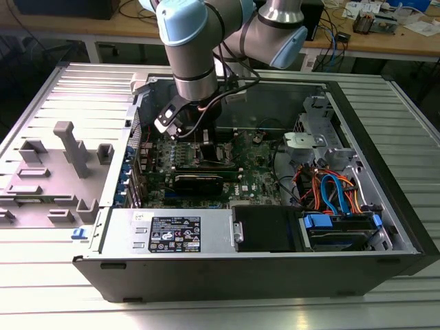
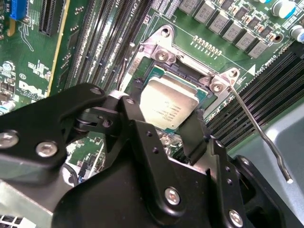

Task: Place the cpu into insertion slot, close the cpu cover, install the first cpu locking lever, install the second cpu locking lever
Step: 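Place the cpu into insertion slot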

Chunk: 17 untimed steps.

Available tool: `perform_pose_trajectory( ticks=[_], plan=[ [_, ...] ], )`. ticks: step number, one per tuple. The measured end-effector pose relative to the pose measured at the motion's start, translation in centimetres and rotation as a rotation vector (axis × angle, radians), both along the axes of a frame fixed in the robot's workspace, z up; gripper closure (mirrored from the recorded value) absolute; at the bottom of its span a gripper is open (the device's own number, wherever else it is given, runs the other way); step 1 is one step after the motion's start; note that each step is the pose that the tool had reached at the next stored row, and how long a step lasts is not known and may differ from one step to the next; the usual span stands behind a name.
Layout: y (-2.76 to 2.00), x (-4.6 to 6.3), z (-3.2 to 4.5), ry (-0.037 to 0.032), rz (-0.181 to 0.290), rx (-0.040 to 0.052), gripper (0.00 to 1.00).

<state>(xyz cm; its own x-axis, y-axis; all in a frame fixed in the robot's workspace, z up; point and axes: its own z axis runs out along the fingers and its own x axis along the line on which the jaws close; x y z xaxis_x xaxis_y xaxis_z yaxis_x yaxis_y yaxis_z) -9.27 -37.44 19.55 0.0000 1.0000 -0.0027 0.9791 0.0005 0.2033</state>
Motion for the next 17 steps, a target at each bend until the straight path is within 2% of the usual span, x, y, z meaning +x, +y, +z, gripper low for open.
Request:
perform_pose_trajectory(
  ticks=[2, 8, 12, 15, 17],
  plan=[
    [0.00, 0.00, 0.00, 0.0001, 0.000, -0.0001, 0.32],
    [0.00, -0.01, 0.09, 0.0002, 0.002, -0.0007, 0.32],
    [-0.02, 0.00, 0.19, 0.0010, 0.024, -0.0020, 0.32],
    [-0.02, 0.24, 0.42, 0.0114, 0.032, -0.0021, 0.32],
    [-0.02, 0.25, 0.42, 0.0115, 0.031, -0.0021, 0.32]
  ],
)
